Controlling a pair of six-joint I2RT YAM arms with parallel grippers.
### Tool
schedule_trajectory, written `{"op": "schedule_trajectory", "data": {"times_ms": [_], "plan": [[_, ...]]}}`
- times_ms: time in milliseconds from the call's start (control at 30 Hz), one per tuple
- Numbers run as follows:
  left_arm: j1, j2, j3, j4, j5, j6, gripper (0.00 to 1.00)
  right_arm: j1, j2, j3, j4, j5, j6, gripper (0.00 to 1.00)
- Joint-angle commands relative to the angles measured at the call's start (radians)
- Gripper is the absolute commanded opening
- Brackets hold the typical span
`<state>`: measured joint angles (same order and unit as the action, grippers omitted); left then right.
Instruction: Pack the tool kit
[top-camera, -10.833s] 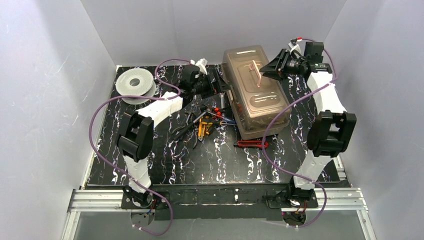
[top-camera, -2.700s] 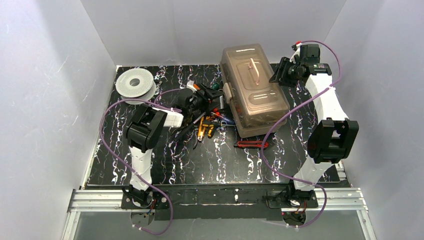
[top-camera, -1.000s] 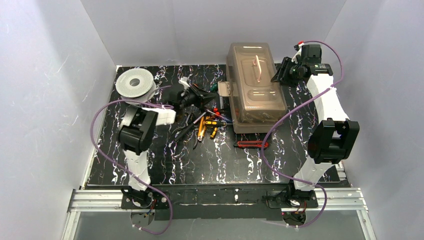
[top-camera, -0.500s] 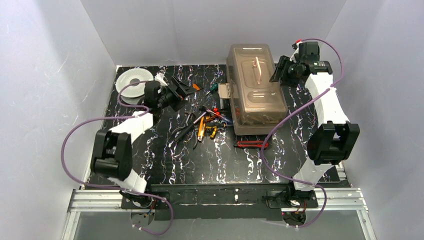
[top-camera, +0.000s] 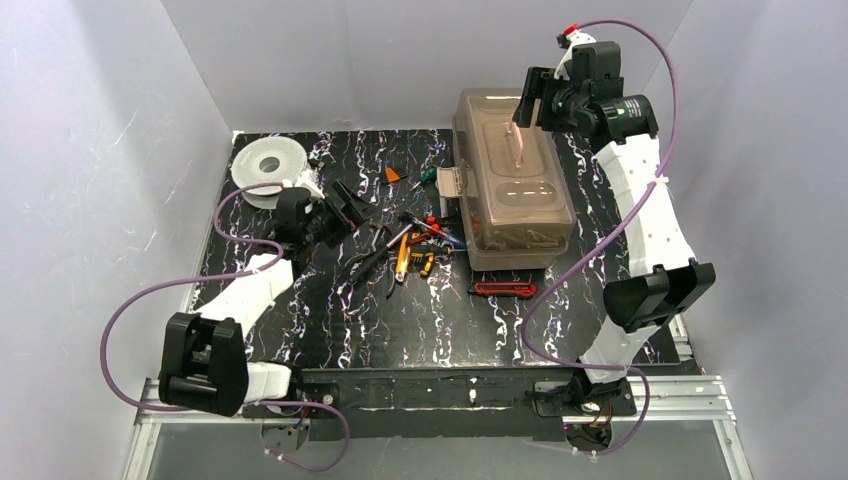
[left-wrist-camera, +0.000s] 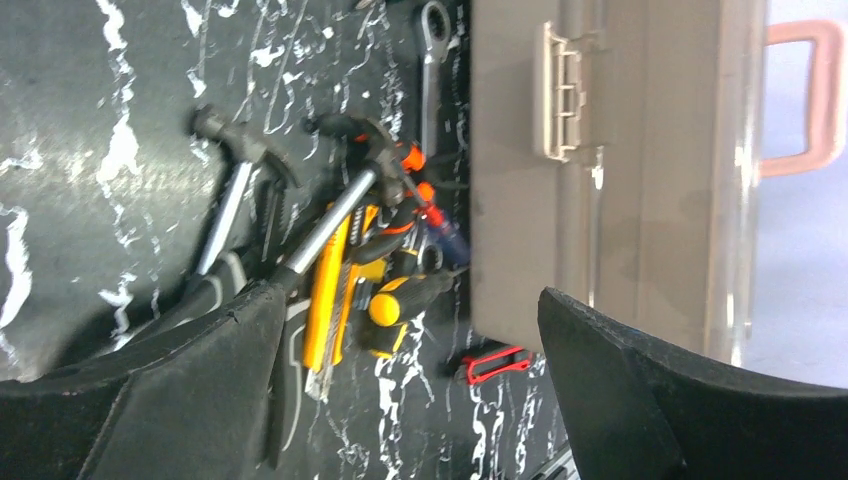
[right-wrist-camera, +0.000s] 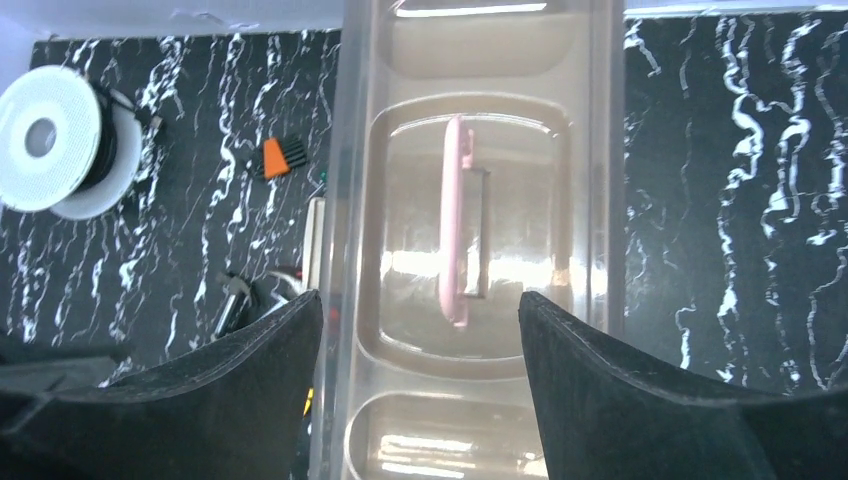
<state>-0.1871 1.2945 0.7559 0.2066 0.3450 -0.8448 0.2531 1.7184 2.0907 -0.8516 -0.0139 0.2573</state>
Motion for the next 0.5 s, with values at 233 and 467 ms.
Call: {"op": "schedule_trajectory", "data": {"times_ms": [233,467], "plan": [[-0.001,-0.115,-0.083,0.04,-0.014,0.04,0.98,0.032,0.2,0.206,-0.103,0.17,-0.053,0.74],[-0.004,-0.048,-0.069,0.085,0.035,0.019,0.98,0.032,0.211,0.173,-0.086,0.158,-0.054,0.52]]}}
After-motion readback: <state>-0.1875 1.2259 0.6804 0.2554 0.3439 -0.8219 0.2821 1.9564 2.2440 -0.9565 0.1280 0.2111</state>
